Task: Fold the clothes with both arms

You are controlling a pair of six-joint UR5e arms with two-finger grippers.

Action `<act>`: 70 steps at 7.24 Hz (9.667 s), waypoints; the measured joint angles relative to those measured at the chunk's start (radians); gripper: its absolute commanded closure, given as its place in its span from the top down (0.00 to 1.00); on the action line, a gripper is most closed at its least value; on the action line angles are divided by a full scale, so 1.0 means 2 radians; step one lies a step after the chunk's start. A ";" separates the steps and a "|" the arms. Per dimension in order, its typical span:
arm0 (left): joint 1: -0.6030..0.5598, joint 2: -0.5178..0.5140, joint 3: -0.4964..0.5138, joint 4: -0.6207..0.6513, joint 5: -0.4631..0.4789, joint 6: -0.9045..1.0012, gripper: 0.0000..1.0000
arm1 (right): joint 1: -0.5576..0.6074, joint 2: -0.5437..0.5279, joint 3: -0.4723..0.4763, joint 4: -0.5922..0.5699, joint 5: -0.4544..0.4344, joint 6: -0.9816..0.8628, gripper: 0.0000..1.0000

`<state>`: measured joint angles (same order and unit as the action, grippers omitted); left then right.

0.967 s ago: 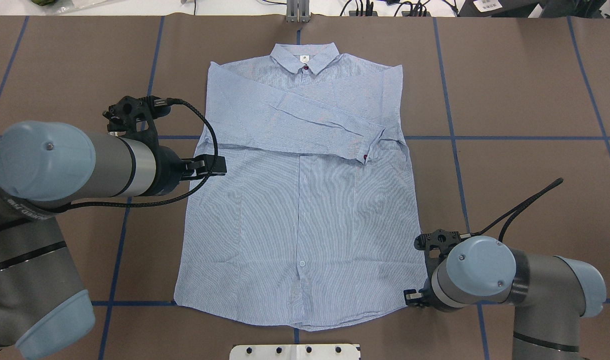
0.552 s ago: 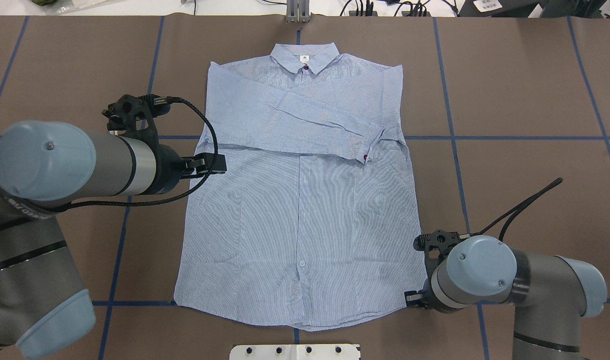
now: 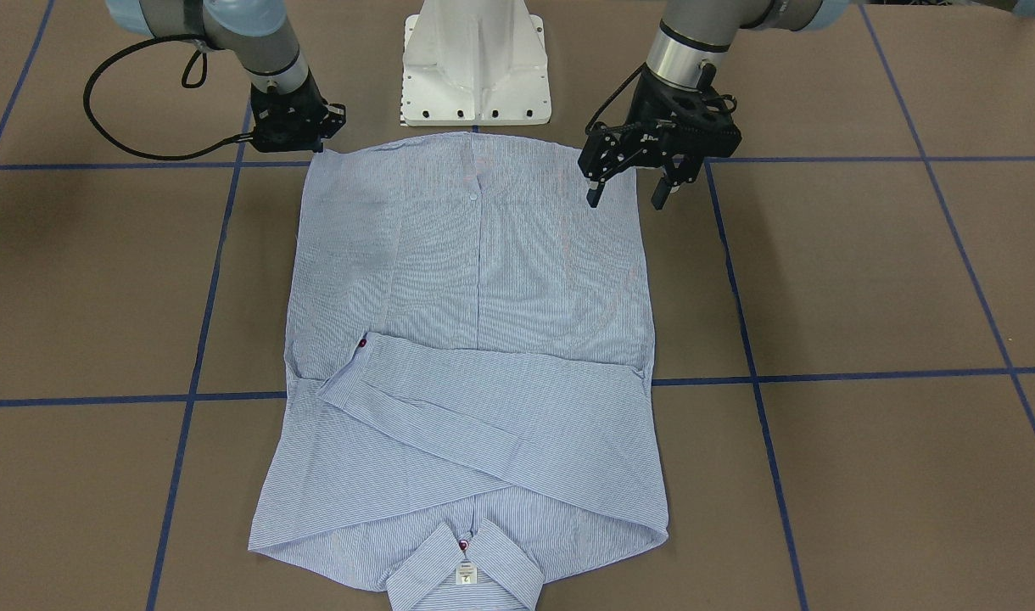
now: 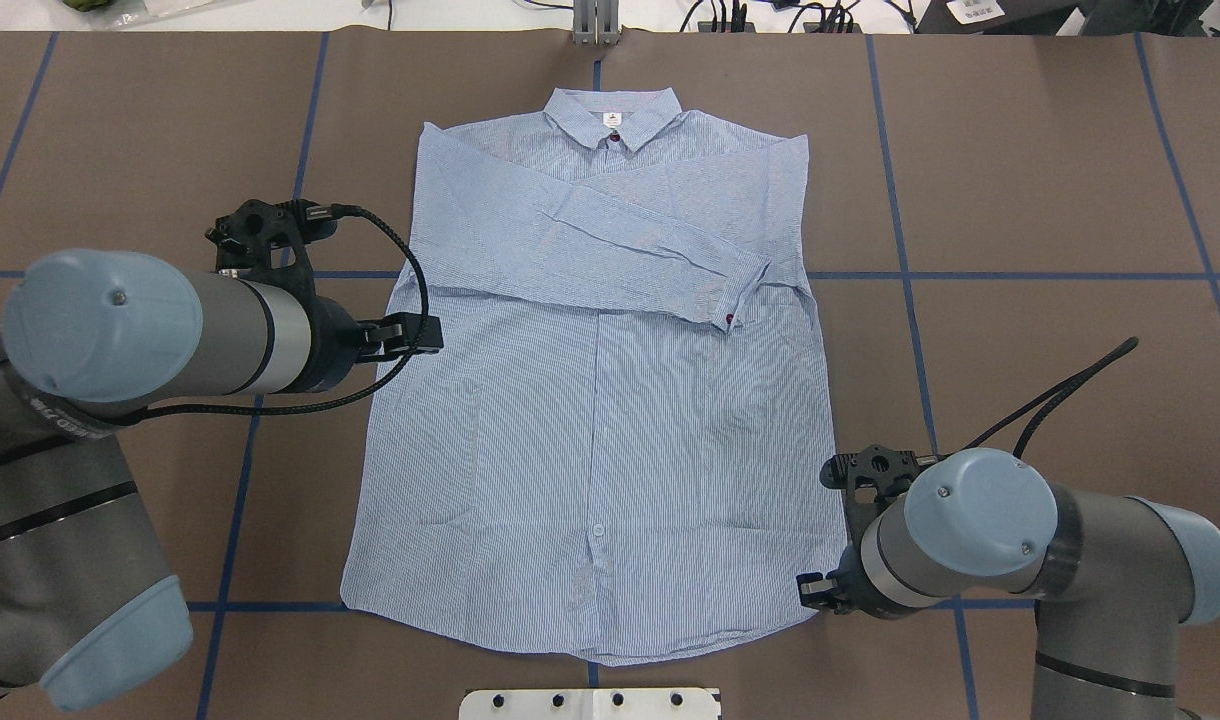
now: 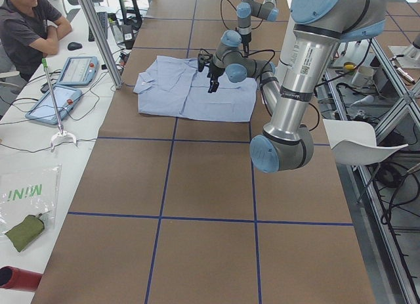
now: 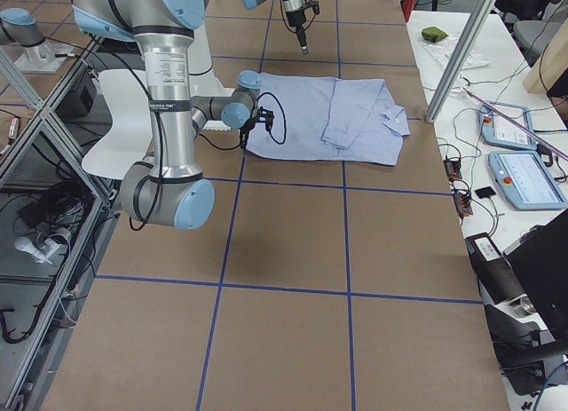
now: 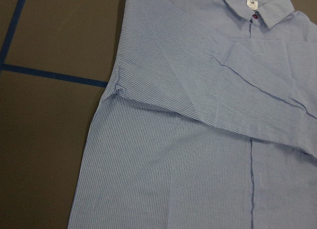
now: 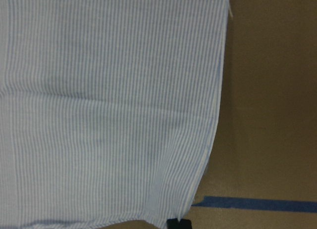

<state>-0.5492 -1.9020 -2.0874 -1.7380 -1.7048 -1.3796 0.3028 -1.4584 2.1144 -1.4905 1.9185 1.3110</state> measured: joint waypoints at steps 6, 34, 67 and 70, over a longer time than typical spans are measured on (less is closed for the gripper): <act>0.110 0.106 0.004 -0.079 -0.003 -0.081 0.94 | 0.058 0.028 0.034 0.004 -0.004 0.002 0.00; 0.162 0.108 0.039 -0.063 0.008 -0.146 0.14 | 0.085 0.035 0.037 0.002 0.015 0.002 0.00; 0.115 0.058 -0.155 0.187 -0.054 -0.060 0.00 | 0.224 0.036 0.017 0.002 0.283 -0.108 0.00; 0.073 0.055 -0.148 0.187 -0.060 -0.045 0.00 | 0.258 0.067 -0.019 0.002 0.281 -0.110 0.00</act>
<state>-0.4040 -1.7920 -2.3843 -1.3640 -1.8257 -1.4702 0.8189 -1.3242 2.0768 -1.4865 2.4801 1.0908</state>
